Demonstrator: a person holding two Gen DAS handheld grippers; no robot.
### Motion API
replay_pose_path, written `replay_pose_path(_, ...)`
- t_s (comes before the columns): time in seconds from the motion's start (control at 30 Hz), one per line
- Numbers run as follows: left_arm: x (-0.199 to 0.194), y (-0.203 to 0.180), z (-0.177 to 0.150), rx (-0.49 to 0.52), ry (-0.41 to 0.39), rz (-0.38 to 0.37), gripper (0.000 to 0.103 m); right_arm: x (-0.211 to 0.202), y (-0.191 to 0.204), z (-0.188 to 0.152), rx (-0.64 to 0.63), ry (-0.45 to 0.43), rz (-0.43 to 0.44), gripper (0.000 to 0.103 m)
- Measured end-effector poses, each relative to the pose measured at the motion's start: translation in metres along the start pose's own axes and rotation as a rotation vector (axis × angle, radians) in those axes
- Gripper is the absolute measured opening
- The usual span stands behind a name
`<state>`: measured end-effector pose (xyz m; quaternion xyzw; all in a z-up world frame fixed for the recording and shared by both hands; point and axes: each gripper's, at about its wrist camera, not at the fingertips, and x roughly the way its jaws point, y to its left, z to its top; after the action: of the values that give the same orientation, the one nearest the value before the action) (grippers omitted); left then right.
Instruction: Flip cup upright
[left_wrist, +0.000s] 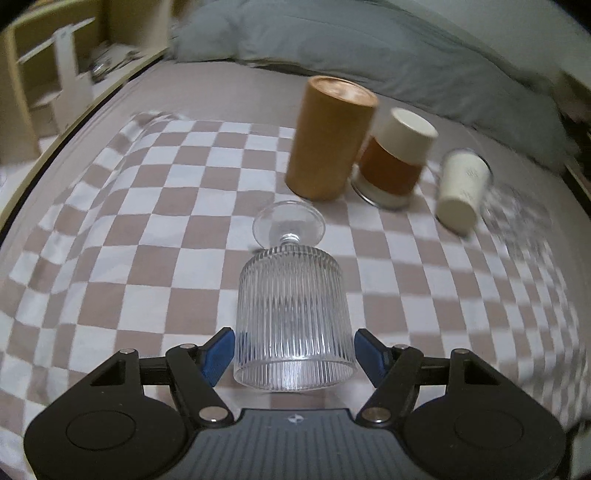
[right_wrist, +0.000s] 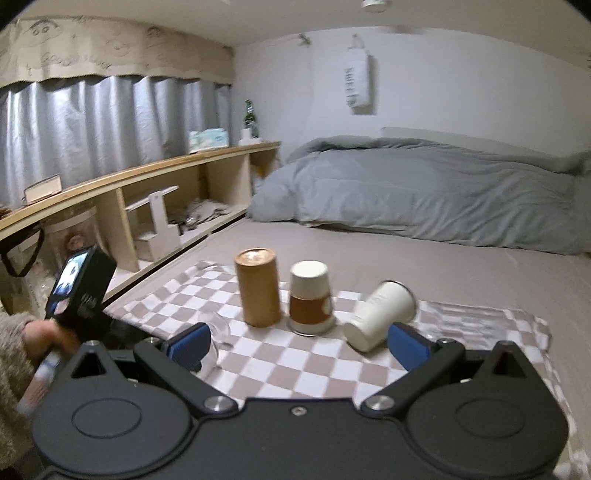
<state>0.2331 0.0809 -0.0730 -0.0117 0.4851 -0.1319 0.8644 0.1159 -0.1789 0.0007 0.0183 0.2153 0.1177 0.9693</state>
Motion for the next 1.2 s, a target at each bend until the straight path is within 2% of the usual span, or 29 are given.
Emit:
replay_pose_path(0.13,-0.008,0.008,-0.012,0.094,-0.002,-0.023,0.072,0.028,0.013,0.013,-0.025,0.033,0.039,0.103)
replay_pose_path(0.23,-0.011,0.012,-0.017,0.102,-0.011,-0.013,0.075,0.059,0.027,0.023,-0.051,0.062,0.075,0.101)
replay_pose_path(0.37,-0.014,0.015,-0.019,0.100,-0.023,0.004,0.077,0.111,0.044,0.030,-0.034,0.157,0.182,0.077)
replay_pose_path(0.4,-0.013,0.015,-0.020,0.106,-0.021,0.008,0.078,0.125,0.047,0.030,-0.015,0.182,0.208,0.074)
replay_pose_path(0.53,-0.008,0.014,-0.027,0.145,-0.013,0.017,0.080,0.167,0.058,0.022,0.006,0.226,0.242,0.054)
replay_pose_path(0.7,-0.002,0.015,-0.033,0.174,0.000,0.022,0.081,0.205,0.056,0.004,0.029,0.282,0.256,0.045)
replay_pose_path(0.8,-0.002,0.020,-0.034,0.184,-0.001,0.030,0.082,0.221,0.054,-0.004,0.044,0.299,0.286,0.037)
replay_pose_path(0.87,-0.004,0.024,-0.035,0.182,-0.009,0.044,0.082,0.228,0.055,-0.010,0.048,0.322,0.321,0.026)
replay_pose_path(0.97,-0.007,0.032,-0.036,0.181,-0.029,0.086,0.082,0.233,0.058,-0.017,0.043,0.365,0.322,0.012)
replay_pose_path(1.1,-0.005,0.047,-0.033,0.143,-0.050,0.177,0.081,0.219,0.057,-0.022,0.050,0.396,0.302,0.007)
replay_pose_path(1.2,0.000,0.064,-0.028,0.081,-0.055,0.232,0.081,0.206,0.056,-0.026,0.079,0.438,0.300,0.011)
